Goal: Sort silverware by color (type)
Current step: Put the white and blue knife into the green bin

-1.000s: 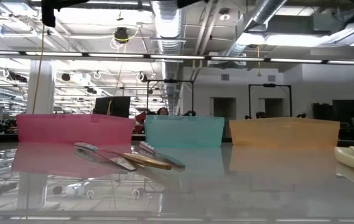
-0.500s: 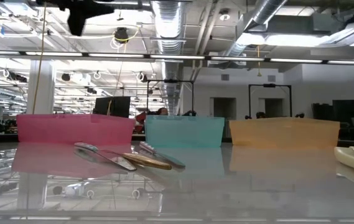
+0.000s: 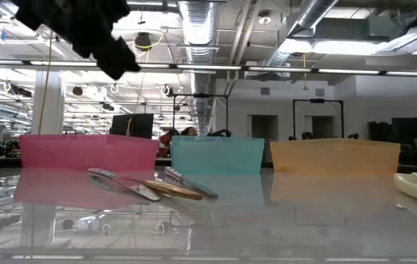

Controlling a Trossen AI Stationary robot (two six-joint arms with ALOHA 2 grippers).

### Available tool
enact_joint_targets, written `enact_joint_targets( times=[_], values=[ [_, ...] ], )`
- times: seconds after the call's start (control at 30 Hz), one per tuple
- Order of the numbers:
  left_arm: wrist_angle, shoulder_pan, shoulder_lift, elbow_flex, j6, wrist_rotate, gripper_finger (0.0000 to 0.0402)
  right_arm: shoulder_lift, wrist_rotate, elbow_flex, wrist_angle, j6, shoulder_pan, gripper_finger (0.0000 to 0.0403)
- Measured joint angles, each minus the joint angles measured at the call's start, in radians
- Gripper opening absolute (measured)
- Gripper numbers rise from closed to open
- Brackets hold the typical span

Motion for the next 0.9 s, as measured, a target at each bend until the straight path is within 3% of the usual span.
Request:
enact_joint_targets(
  times=[0.33, 0.57, 0.9],
  values=[
    [0.021, 0.002, 0.134, 0.0, 0.114, 0.177, 0.0104, 0.016, 0.004, -0.003, 0.021, 0.035, 0.084, 0.0081],
    [-0.02, -0.008, 0.144, 0.0, 0.342, 0.07, 0.0104, 0.032, 0.004, -0.004, 0.038, 0.035, 0.105, 0.0081],
    [-0.04, -0.019, 0.289, -0.001, 0.378, 0.052, 0.0104, 0.044, 0.006, -0.004, 0.033, 0.083, 0.113, 0.0081]
  ],
)
